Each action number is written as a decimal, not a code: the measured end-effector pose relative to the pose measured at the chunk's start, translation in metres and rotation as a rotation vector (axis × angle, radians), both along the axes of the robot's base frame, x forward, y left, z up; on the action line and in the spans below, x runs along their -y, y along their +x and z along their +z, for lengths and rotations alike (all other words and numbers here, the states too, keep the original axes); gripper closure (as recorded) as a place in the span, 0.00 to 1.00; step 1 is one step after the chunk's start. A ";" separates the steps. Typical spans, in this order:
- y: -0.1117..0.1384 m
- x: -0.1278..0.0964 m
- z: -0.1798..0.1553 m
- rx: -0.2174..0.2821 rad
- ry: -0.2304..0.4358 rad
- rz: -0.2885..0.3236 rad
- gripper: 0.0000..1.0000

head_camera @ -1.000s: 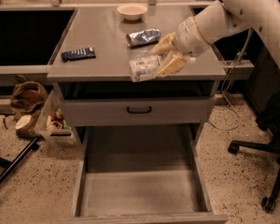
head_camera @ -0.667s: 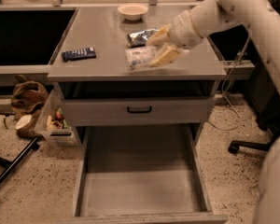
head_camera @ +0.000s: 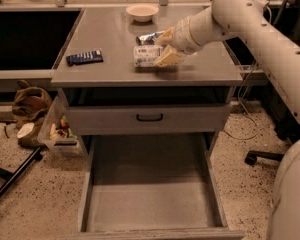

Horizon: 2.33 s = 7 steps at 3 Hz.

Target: Pick blue plastic bottle from middle drawer and place on counter

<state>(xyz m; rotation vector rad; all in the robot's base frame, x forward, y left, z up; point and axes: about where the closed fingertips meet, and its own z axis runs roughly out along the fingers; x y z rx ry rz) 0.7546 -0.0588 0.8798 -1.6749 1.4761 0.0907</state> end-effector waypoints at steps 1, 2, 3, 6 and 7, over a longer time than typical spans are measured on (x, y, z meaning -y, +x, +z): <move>0.019 -0.006 -0.014 0.008 -0.034 -0.058 1.00; 0.019 -0.006 -0.014 0.008 -0.034 -0.058 0.82; 0.019 -0.006 -0.014 0.007 -0.034 -0.058 0.57; 0.019 -0.006 -0.014 0.007 -0.034 -0.058 0.00; 0.019 -0.006 -0.014 0.007 -0.034 -0.058 0.00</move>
Offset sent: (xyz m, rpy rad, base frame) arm 0.0195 0.0060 -0.0146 -0.0341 -0.0076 -0.0584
